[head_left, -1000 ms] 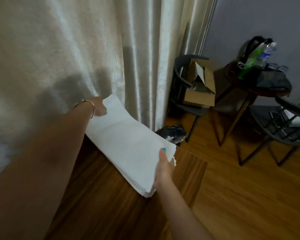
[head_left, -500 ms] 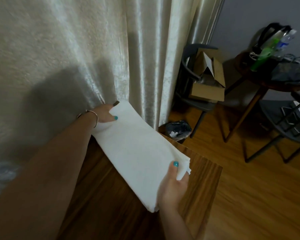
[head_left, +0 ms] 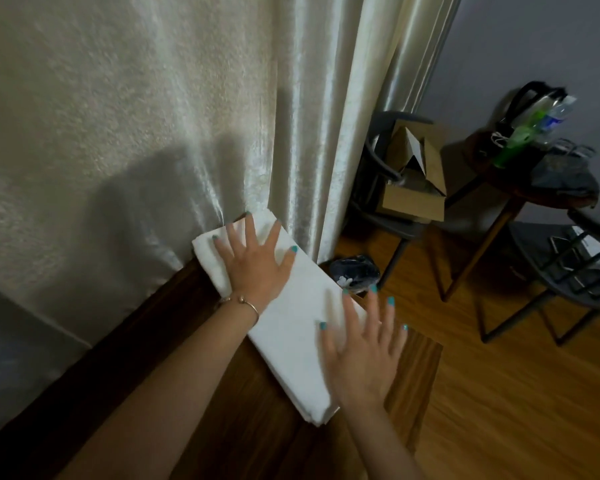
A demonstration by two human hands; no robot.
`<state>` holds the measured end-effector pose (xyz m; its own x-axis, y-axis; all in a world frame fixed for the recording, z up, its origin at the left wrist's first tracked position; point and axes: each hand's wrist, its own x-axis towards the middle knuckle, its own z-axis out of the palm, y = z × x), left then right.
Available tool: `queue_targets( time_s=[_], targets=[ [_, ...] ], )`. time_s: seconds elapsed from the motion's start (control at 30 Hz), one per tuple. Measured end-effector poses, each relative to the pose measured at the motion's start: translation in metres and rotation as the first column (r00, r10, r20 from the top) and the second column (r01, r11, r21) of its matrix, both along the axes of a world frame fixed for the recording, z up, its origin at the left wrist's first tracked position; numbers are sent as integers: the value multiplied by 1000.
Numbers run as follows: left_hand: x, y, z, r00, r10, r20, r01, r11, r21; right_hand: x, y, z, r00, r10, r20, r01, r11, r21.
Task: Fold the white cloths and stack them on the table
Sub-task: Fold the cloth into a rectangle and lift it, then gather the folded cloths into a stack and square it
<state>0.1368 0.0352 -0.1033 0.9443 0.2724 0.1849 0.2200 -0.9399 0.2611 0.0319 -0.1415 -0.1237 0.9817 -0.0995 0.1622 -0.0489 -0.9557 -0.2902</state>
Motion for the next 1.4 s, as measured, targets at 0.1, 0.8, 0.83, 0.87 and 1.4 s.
queue_targets(
  time_s=[0.1,0.8,0.83,0.87,1.4],
  targets=[
    [-6,-8,-15,954,65,-293,-91,993,-76,0,-5,-10,968,121,-219,-126,992,-12],
    [-43,-19,-2,808,537,-243,-589,734,-339,75,-35,10,755,350,-554,-53,875,480],
    [-51,-20,-5,774,562,-292,-623,593,-510,80,-35,8,714,404,-572,-43,841,540],
    [-58,-21,-10,758,570,-318,-610,447,-654,84,-36,4,677,457,-577,-43,807,590],
    [-48,-66,-26,442,827,-347,-418,-152,-895,170,-47,-17,295,812,-504,-184,565,804]
  ],
)
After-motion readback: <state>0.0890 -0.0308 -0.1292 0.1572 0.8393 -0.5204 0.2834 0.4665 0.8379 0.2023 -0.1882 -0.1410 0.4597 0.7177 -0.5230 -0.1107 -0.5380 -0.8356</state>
